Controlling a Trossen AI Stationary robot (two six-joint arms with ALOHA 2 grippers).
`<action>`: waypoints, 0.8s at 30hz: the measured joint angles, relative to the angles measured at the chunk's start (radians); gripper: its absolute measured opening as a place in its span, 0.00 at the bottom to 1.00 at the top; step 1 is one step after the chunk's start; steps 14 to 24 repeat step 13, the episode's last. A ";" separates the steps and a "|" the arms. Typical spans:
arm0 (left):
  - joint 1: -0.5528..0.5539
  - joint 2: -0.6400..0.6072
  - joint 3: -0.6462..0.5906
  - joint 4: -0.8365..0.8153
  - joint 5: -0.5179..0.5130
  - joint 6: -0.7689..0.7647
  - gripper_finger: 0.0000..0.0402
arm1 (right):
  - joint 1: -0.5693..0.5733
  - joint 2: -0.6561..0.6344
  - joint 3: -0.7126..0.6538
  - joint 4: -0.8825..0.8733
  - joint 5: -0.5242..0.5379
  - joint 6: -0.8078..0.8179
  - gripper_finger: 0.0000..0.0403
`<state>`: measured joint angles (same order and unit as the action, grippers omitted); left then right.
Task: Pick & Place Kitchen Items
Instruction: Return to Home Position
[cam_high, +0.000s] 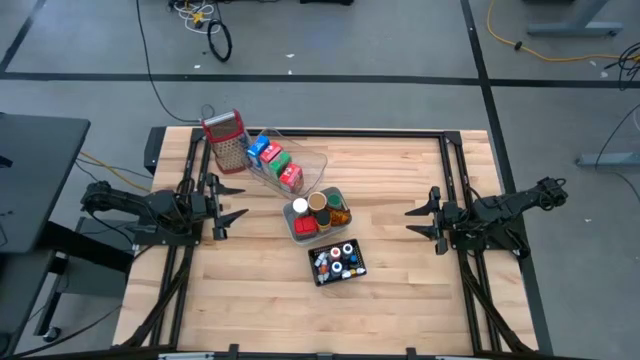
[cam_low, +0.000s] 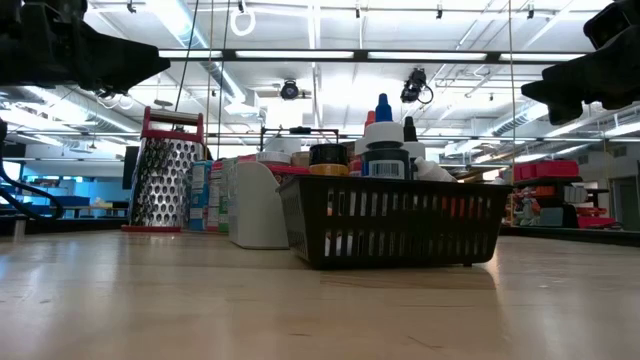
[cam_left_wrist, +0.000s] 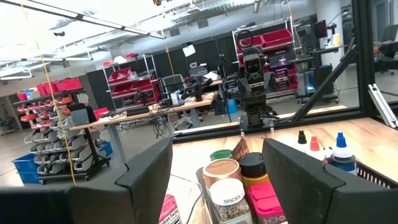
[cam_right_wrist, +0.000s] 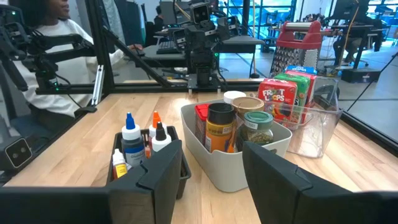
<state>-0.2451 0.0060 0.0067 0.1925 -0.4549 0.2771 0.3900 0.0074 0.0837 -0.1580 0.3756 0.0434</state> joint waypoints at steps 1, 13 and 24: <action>0.000 0.000 0.000 0.000 0.000 -0.001 0.64 | 0.000 0.000 0.000 0.000 0.000 0.000 0.45; 0.000 0.000 0.000 0.000 0.000 -0.007 0.64 | 0.000 0.000 0.000 0.000 0.000 0.000 0.45; 0.000 0.000 0.000 0.000 0.000 -0.007 0.64 | 0.000 0.000 0.000 0.000 0.000 0.000 0.45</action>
